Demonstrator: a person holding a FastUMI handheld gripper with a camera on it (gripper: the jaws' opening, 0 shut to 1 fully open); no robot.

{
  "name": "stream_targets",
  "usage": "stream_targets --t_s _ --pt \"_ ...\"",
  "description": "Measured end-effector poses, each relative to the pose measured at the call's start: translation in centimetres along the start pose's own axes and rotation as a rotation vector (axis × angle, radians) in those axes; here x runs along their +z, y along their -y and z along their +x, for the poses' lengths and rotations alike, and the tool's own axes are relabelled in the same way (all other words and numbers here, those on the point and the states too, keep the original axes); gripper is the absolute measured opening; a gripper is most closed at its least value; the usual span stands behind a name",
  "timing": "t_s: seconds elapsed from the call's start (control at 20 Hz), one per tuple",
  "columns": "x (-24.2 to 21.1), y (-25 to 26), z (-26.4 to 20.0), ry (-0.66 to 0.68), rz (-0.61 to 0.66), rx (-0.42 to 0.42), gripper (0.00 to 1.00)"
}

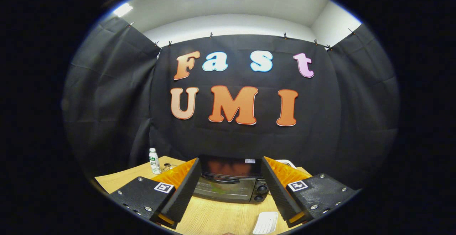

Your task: Open the toaster oven, put the food inside, and close the toaster oven door.

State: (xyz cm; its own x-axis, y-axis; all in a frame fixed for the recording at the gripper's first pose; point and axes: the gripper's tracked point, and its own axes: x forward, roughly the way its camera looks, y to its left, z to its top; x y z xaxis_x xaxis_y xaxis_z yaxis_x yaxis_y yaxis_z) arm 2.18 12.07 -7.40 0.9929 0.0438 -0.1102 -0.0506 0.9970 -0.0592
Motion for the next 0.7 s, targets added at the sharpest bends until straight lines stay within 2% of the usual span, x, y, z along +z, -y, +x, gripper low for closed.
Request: stream_targets --t_s 0.35,0.7 --pt "5.1 2.7 -2.5 0.108 -0.022 -0.039 1.0" --pt "6.9 4.0 -3.5 0.147 -0.01 -0.052 1.0"
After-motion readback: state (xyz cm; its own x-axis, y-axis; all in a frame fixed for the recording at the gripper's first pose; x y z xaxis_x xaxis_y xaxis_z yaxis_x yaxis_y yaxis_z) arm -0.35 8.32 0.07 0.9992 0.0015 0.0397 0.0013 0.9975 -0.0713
